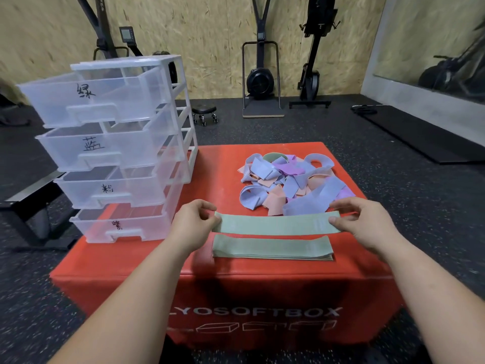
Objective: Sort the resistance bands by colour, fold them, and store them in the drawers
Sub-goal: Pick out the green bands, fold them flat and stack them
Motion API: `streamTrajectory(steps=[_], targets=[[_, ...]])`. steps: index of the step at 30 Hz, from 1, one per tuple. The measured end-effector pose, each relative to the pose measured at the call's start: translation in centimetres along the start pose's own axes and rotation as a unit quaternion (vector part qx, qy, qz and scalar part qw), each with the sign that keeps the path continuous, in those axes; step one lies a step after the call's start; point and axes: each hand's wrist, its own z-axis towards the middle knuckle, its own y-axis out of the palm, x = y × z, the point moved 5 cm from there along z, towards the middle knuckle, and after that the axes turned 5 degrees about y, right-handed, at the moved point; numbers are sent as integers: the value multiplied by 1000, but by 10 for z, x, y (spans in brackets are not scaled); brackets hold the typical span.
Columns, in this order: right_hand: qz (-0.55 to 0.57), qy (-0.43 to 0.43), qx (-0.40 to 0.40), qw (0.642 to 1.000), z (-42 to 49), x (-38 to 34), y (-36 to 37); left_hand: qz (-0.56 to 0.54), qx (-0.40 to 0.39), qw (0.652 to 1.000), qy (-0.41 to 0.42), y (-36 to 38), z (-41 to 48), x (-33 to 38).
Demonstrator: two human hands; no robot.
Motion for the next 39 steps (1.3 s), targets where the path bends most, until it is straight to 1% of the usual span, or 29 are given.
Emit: streamTrajectory(steps=[2,4,11,15,17,20,22,24,26,28,30,34,39], targets=[[-104,-24,-4,994,-5,0,5,114,-25,992,56,2,-7,5],[-148,-45,-9,988,-11,1,11,157,-34,983,86,6,-13,9],[-191,-100,-5,976,-12,6,30,236,-33,963,123,16,-16,11],[-210,-120,-20,970,-8,10,39,291,-44,946,133,24,-17,11],[-242,-112,-43,963,-5,17,43,330,-65,931,138,30,-17,7],[-290,-76,-93,950,0,29,47,374,-107,911,137,37,-15,0],[-286,-73,-112,949,2,29,45,367,-124,911,141,39,-13,-1],[-267,-76,-129,952,2,26,41,332,-141,920,153,38,-9,1],[-268,-82,-168,945,0,24,39,298,-188,922,159,39,-8,0],[-286,-88,-208,931,-3,23,41,285,-253,911,158,40,-11,-2],[-303,-93,-222,922,-3,26,46,294,-282,900,158,42,-13,-4],[-333,-109,-201,915,2,30,53,317,-263,897,160,43,-11,-2],[-345,-106,-200,911,7,32,54,319,-264,898,150,41,-10,0]])
